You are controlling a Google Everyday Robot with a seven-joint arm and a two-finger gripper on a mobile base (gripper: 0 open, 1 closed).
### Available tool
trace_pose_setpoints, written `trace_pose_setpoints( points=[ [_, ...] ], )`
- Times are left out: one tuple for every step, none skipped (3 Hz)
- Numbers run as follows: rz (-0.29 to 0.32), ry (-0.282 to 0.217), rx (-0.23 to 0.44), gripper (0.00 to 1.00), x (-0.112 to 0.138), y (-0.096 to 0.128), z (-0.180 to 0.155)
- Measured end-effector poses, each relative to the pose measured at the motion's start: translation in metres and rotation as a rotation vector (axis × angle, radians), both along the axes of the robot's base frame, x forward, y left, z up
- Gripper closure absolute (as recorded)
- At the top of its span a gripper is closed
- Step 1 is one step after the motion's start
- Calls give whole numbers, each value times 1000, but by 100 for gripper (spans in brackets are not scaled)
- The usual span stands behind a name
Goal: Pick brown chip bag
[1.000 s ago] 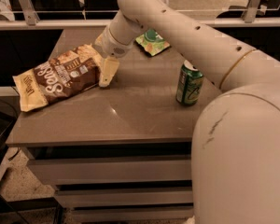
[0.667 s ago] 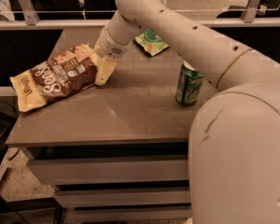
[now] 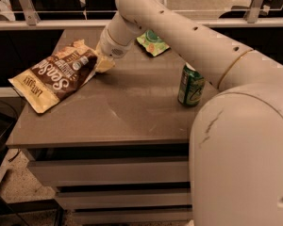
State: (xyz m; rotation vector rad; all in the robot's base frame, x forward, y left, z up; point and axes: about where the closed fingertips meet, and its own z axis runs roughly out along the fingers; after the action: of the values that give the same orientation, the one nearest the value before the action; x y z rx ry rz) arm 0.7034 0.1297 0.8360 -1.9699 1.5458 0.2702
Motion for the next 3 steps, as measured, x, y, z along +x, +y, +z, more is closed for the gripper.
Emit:
trace_pose_setpoints(
  points=[
    [-40, 4, 82, 100, 5, -5, 36],
    [-102, -37, 157, 100, 15, -24, 89],
    [-142, -81, 235, 100, 18, -38, 141]
  ],
)
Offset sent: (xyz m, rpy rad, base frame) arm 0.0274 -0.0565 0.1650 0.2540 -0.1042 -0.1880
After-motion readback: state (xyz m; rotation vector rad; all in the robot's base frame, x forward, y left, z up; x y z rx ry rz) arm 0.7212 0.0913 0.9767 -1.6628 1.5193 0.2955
